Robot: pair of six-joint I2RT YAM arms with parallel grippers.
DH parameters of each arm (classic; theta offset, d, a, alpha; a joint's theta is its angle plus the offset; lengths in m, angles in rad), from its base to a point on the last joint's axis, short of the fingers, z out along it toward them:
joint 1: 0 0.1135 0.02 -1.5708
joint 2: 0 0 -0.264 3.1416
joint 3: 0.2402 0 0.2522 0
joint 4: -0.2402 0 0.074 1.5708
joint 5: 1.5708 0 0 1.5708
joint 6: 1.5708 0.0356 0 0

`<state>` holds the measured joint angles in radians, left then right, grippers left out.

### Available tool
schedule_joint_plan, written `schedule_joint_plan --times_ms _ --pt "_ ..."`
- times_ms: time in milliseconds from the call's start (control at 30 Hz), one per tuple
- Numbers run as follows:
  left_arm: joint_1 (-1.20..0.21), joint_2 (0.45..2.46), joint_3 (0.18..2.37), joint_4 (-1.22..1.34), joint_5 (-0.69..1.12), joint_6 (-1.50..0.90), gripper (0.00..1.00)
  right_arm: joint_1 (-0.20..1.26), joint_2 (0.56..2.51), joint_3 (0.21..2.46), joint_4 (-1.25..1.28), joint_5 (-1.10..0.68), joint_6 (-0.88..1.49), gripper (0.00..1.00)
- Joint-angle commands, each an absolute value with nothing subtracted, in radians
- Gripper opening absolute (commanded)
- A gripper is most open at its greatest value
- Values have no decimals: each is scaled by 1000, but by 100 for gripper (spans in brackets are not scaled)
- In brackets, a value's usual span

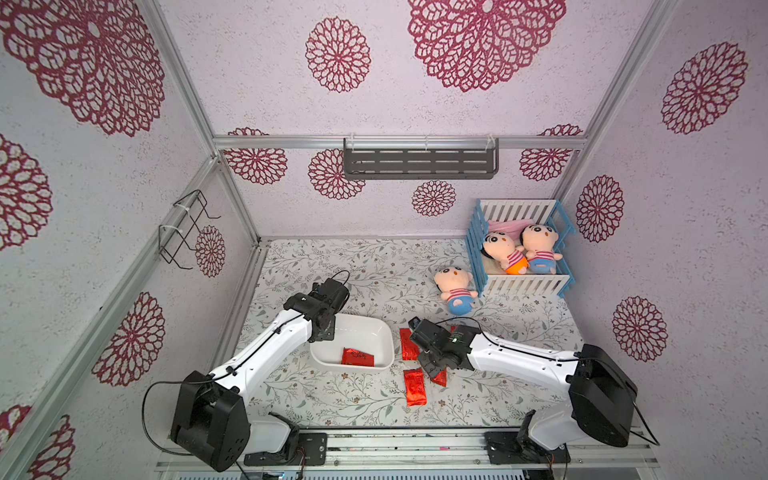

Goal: Take the tea bags out of the storage box
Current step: Place the tea bag at the center of the board.

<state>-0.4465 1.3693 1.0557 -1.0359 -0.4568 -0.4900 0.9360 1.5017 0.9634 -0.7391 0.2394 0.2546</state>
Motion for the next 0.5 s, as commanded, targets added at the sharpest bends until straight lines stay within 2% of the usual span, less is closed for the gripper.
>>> schedule_joint_plan --times_ms 0,233,467 --pt "-443 1377 1071 -1049 -464 -486 0 951 1527 987 -753 244 222 4" --pt "-443 1378 1071 -1049 -465 -486 0 979 1545 1037 -826 261 227 5" --pt "-443 1378 1071 -1049 -461 -486 0 996 1561 1030 -845 206 248 5"
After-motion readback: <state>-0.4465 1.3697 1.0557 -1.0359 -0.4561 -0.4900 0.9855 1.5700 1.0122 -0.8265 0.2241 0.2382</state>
